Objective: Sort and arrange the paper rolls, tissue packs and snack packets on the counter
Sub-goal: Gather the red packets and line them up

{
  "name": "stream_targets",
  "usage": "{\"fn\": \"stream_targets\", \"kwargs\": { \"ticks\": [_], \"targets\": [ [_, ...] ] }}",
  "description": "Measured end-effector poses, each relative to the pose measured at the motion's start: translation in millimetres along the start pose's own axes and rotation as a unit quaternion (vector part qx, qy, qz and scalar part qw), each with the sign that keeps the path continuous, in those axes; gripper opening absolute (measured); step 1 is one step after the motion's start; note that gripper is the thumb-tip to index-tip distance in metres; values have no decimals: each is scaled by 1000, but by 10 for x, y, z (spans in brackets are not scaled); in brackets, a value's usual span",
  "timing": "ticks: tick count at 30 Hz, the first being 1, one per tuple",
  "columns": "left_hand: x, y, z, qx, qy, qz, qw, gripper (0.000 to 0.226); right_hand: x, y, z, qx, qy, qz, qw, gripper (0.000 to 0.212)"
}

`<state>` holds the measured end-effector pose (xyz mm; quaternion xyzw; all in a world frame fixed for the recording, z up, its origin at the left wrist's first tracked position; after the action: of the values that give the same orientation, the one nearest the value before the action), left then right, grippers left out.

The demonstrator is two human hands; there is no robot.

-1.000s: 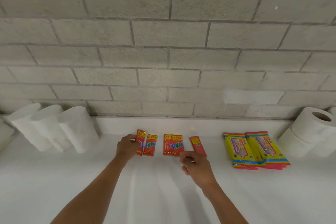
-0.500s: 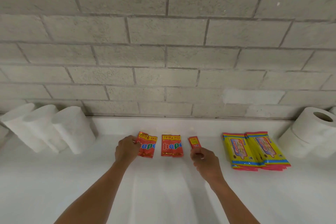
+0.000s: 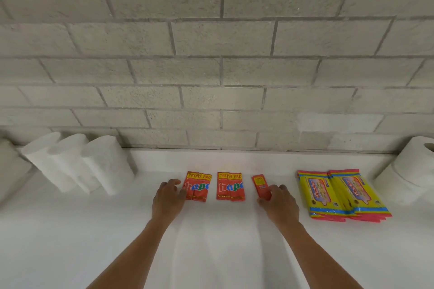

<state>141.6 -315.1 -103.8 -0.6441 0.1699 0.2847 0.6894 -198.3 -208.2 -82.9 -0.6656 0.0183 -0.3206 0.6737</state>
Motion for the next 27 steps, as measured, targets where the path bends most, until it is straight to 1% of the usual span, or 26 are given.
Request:
{"fn": "stream_targets", "kwargs": {
  "ticks": [5,8,12,14,17,19,21,22,24,26,27],
  "targets": [
    [89,-14,115,-2,-4,16,1000,33,163,-18,56,-20,-54,115,992,33],
    [90,-18,195,-4,0,21,1000,32,196,-21,94,-24,-82,159,984,33],
    [95,-12,261,-6,5,24,1000,30,224,22,130,-17,-99,176,979,41],
    [69,-27,301,-10,10,22,1000,27,228,28,165,-17,-101,190,976,40],
    [11,-44,368,-9,29,11,999,24,275,5,198,-30,-111,213,970,29],
    [18,-60,399,-10,28,14,999,25,356,-48,278,-65,-139,212,965,21],
    [43,-69,435,-13,22,23,999,26,343,-38,308,-87,-162,179,967,37],
    [49,-66,459,-12,21,22,999,25,319,-8,307,-81,-169,155,970,42],
    [72,-67,515,-8,17,28,999,26,273,16,344,-89,-178,155,968,45],
    [101,-70,574,-5,17,38,999,26,325,-100,452,-80,-162,188,965,40],
    [113,-68,609,-3,19,43,999,26,319,-111,501,-56,-154,208,964,32]
  ]
}}
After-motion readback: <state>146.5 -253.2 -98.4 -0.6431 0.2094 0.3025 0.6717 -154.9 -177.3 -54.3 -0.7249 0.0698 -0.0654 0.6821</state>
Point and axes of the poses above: each hand's wrist, its own z-axis away from the middle knuckle, its own y-axis out of the palm, x = y × z, the point moved 9 cm from there along -z, towards the middle knuckle, and after that the axes turned 4 degrees about -y, right-handed, at the moved point
